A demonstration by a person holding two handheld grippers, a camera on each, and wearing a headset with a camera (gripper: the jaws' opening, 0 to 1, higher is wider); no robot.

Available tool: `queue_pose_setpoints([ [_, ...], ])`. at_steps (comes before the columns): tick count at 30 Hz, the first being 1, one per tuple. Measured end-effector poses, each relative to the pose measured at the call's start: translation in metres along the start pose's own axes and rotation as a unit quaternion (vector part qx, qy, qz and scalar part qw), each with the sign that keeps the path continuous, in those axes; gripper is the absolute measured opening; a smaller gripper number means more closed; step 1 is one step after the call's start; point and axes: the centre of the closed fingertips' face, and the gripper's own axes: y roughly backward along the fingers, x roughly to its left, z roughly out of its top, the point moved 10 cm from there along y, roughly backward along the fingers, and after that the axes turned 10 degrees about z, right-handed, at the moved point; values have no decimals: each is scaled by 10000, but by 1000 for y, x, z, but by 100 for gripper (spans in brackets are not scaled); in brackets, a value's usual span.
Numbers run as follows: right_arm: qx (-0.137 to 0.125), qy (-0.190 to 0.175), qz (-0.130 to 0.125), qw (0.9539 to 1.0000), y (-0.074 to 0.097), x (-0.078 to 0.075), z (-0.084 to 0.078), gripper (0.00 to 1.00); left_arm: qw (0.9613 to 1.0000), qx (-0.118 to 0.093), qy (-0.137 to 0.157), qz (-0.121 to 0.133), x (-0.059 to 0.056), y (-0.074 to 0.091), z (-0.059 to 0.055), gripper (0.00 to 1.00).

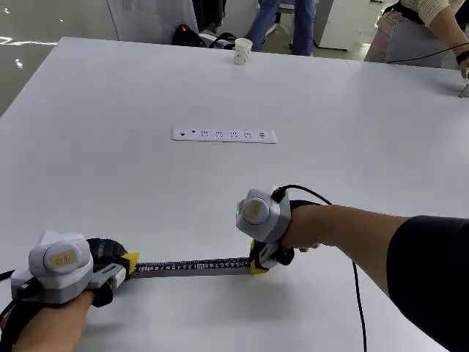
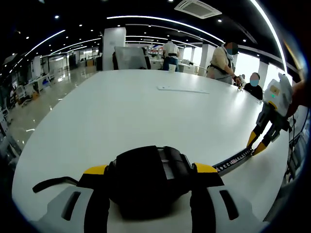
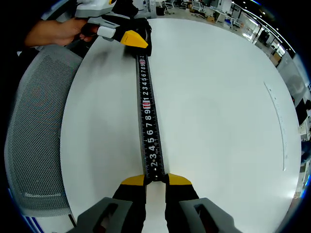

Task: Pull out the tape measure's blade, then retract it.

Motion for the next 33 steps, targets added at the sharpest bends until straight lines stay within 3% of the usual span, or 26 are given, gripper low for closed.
queue_pose_setpoints([
  [16,-43,-74,9,10000,-2,0,4,11,10000,35,6,-18,0,-1,1,63],
  [33,-61,159,-24,9999,-4,1,10,11,10000,66,20,-32,-1,-2,1,63],
])
